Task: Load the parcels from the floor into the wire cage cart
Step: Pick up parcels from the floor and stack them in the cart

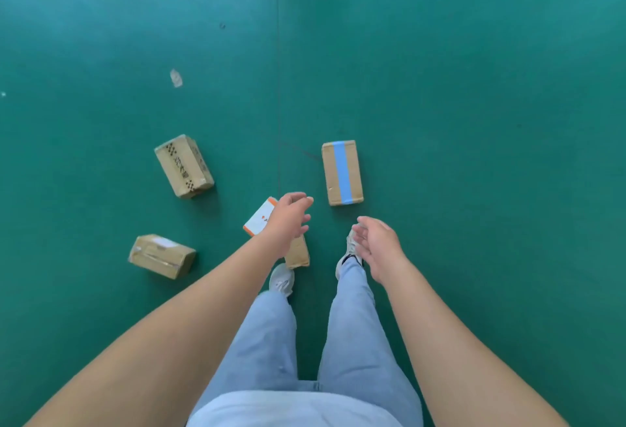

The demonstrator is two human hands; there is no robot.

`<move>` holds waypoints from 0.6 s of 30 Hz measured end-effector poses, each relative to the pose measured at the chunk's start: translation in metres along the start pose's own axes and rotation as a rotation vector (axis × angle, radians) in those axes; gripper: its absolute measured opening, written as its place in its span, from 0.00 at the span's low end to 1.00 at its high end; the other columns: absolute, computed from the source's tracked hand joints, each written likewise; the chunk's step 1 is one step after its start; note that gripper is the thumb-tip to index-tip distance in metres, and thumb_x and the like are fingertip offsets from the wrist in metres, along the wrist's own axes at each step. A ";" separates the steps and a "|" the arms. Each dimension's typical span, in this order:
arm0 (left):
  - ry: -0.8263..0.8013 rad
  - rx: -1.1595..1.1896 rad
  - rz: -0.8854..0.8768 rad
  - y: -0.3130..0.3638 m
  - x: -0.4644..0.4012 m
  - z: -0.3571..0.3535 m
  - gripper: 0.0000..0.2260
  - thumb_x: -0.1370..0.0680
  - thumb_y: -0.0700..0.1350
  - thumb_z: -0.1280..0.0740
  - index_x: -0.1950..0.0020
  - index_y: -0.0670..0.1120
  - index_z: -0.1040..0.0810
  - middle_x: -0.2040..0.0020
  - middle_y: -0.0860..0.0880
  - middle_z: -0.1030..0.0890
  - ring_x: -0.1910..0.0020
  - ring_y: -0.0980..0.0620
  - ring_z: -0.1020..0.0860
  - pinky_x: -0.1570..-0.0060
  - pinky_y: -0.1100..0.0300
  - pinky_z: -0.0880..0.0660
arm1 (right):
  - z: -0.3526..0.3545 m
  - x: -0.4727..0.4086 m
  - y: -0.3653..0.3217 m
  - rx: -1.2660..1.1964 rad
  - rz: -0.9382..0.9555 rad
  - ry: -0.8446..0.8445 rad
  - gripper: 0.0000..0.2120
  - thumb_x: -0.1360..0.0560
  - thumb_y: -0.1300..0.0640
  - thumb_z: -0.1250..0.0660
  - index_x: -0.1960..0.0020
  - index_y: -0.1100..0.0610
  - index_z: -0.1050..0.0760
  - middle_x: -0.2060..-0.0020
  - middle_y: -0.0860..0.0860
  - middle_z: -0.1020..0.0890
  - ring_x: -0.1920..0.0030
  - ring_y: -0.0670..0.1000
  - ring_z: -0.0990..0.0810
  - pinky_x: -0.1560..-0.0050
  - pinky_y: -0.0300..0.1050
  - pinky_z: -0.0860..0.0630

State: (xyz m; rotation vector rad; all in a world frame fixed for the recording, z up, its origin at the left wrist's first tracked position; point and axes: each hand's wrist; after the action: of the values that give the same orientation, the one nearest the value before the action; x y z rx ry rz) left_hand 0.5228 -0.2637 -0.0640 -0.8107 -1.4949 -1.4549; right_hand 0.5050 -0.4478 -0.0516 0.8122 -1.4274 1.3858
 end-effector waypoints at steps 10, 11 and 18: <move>0.059 0.003 0.219 -0.047 -0.204 -0.068 0.14 0.17 0.51 0.35 0.32 0.50 0.26 0.35 0.49 0.24 0.41 0.50 0.21 0.45 0.54 0.20 | 0.034 -0.231 -0.011 0.242 -0.152 0.023 0.14 0.18 0.59 0.39 0.37 0.66 0.25 0.55 0.52 0.24 0.55 0.60 0.25 0.27 0.63 0.33; 0.062 -0.004 0.239 -0.056 -0.227 -0.073 0.14 0.16 0.51 0.35 0.32 0.50 0.26 0.35 0.49 0.24 0.41 0.50 0.21 0.45 0.54 0.21 | 0.034 -0.257 -0.007 0.262 -0.159 0.022 0.12 0.18 0.57 0.38 0.39 0.63 0.24 0.54 0.51 0.22 0.53 0.55 0.24 0.28 0.61 0.30; 0.056 -0.123 0.299 -0.122 -0.394 -0.108 0.15 0.17 0.52 0.35 0.32 0.51 0.28 0.35 0.49 0.25 0.41 0.49 0.22 0.45 0.54 0.21 | 0.029 -0.439 0.040 0.401 -0.178 0.030 0.10 0.18 0.53 0.37 0.39 0.56 0.24 0.50 0.50 0.20 0.50 0.51 0.23 0.34 0.54 0.25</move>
State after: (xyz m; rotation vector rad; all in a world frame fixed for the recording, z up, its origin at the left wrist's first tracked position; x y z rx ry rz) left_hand 0.5890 -0.3363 -0.4793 -1.0127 -1.1932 -1.3401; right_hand 0.6058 -0.5370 -0.4725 1.1393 -1.0374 1.5583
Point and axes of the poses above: each hand's wrist, its own x-axis away from the middle knuckle, its own z-axis out of the back of the hand, y = z × x
